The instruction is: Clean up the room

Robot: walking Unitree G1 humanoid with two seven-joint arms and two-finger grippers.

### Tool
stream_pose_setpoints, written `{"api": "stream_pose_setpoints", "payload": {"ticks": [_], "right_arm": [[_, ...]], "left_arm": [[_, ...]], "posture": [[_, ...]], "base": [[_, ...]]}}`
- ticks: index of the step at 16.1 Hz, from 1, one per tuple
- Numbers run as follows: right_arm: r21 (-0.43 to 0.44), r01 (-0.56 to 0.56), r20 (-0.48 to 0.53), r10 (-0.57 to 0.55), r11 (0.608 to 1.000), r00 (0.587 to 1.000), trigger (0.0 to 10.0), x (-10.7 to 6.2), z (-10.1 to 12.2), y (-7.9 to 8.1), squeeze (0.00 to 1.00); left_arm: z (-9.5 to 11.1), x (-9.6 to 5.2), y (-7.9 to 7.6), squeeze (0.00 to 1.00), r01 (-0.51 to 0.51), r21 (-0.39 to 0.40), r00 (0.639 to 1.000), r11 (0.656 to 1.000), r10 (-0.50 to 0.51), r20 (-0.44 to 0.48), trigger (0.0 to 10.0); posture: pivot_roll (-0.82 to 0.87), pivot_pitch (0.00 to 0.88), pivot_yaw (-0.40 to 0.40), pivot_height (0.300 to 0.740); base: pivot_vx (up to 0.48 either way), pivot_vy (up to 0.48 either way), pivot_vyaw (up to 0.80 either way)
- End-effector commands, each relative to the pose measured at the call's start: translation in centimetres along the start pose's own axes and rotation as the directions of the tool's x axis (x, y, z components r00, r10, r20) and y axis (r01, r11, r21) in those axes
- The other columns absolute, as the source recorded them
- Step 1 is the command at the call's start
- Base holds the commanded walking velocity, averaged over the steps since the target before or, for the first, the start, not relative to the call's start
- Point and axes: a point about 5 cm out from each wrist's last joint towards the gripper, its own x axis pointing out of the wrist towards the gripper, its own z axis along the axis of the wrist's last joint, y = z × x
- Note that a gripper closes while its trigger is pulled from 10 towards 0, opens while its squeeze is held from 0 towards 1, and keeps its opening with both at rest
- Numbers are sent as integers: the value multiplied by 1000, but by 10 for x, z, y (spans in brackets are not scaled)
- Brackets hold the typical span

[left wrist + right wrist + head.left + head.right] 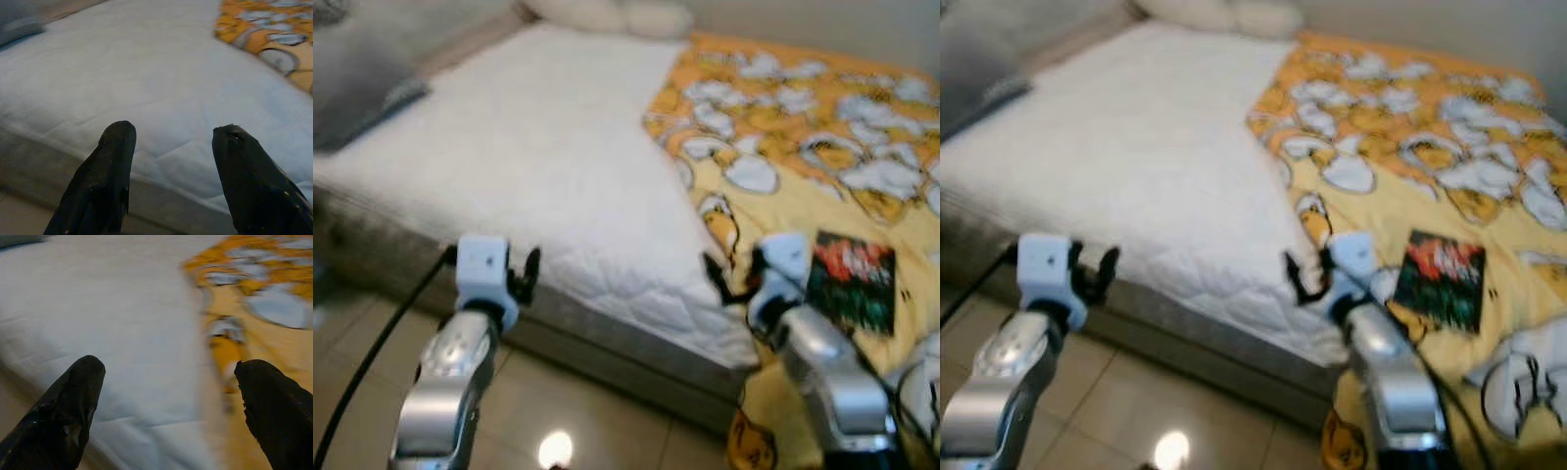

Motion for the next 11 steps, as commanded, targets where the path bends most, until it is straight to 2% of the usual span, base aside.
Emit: {"api": "stream_pose_setpoints", "payload": {"ticks": [1, 5, 6, 11], "right_arm": [[-10, 3, 9, -3, 1000, 1000, 10000, -1, 4, -5, 0], [-15, 3, 7, -3, 1000, 1000, 10000, 0, 4, -6, 0], [27, 12, -10, -11, 1000, 1000, 10000, 1, 1, -6, 0], [17, -31, -58, 32, 999, 998, 10000, -2, -8, -4, 0]], "left_arm": [[4, 1, -1, 43, 1, 4, 1000, 1000, -1, 15, 10000], [4, 3, -3, 43, 6, 4, 1000, 1000, -6, 18, 10000], [4, 3, -4, 43, 11, 5, 1000, 1000, -11, 18, 10000], [1, 2, -6, 39, 25, 14, 1000, 1000, -25, 13, 10000]], "posture": [[-50, 23, 12, 740], [-50, 21, 12, 740], [-51, 21, 11, 740], [-58, 23, 10, 740]], "base": [[0, -442, 800], [0, -444, 800], [0, -442, 0], [0, -444, 0]]}}
